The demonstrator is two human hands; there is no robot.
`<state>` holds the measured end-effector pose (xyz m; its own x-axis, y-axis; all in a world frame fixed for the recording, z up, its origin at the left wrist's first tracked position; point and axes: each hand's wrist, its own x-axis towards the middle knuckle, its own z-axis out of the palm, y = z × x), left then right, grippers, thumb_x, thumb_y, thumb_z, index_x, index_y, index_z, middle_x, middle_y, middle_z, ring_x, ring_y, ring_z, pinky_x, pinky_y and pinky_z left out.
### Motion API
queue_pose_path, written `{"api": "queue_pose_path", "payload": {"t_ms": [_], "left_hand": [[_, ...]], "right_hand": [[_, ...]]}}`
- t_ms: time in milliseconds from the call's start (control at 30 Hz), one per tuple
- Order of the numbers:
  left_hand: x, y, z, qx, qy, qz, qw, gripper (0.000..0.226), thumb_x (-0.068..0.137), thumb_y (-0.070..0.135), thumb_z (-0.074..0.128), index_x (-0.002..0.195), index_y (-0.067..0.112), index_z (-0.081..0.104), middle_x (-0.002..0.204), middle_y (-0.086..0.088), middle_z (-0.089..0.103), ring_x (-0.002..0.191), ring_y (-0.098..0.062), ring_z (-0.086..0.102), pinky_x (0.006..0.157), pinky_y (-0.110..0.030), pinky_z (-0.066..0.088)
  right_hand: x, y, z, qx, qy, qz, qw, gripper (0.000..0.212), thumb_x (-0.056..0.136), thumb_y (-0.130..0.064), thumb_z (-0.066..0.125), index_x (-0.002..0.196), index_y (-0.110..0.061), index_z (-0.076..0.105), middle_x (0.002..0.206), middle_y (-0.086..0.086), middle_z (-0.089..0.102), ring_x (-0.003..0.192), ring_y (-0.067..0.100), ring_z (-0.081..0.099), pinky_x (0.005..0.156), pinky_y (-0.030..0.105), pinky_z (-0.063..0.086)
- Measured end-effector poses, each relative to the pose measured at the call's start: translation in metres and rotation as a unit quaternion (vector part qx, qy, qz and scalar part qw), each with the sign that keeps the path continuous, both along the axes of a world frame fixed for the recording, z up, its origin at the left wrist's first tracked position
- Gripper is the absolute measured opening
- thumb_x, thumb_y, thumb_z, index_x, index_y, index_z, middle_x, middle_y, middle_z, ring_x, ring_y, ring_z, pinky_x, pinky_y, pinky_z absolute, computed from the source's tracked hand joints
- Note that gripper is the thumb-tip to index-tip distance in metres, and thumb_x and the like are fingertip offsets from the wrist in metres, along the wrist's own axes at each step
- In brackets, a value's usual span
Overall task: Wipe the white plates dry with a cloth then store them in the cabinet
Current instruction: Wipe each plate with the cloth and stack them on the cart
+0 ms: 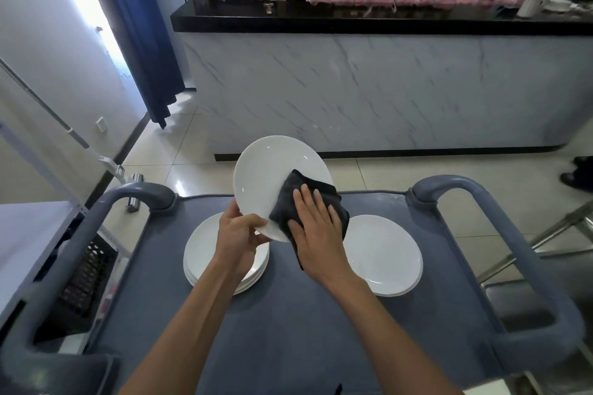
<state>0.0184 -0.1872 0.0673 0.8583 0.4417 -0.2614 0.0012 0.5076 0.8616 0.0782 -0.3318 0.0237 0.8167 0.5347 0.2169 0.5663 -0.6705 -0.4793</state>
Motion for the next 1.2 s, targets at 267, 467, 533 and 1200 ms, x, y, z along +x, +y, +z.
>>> {"api": "queue_pose_path", "payload": {"t_ms": [267,467,533,1200], "left_hand": [[0.006,0.025,0.004,-0.010,0.010,-0.007,1.000,0.047,0.080,-0.018,0.049,0.110,0.015,0.065,0.106,-0.008,0.071,0.096,-0.034,0.064,0.085,-0.064,0.053],[0.011,0.034,0.002,-0.028,0.004,-0.029,0.999,0.042,0.087,-0.011,0.054,0.116,0.019,0.063,0.110,-0.009,0.072,0.087,-0.026,0.072,0.067,-0.047,0.060],[0.013,0.035,0.000,-0.030,0.003,-0.036,0.999,0.040,0.089,-0.007,0.056,0.122,0.017,0.063,0.111,-0.010,0.073,0.086,-0.024,0.073,0.058,-0.039,0.059],[0.012,0.059,-0.004,-0.029,0.011,-0.096,0.995,0.037,0.088,-0.008,0.057,0.112,0.019,0.066,0.105,0.000,0.076,0.097,-0.027,0.068,0.084,-0.054,0.056]], "right_hand": [[-0.007,0.007,-0.004,0.002,-0.041,0.000,0.999,0.058,0.102,-0.044,0.017,0.158,-0.029,0.020,0.163,-0.016,0.005,0.154,0.011,0.003,0.122,0.034,0.000],[-0.021,0.028,0.000,0.013,-0.014,-0.014,1.000,0.059,0.101,-0.048,0.014,0.158,-0.032,0.017,0.163,-0.018,0.001,0.153,0.007,-0.003,0.120,0.029,-0.005],[-0.026,0.037,0.002,0.012,-0.001,-0.023,1.000,0.061,0.099,-0.050,0.010,0.158,-0.033,0.015,0.163,-0.018,-0.001,0.152,0.006,-0.006,0.120,0.028,-0.007],[-0.009,0.027,-0.009,0.080,0.001,-0.152,0.985,0.054,0.106,-0.026,0.043,0.157,-0.020,0.026,0.167,0.002,0.005,0.154,0.025,-0.003,0.123,0.036,0.012]]}}
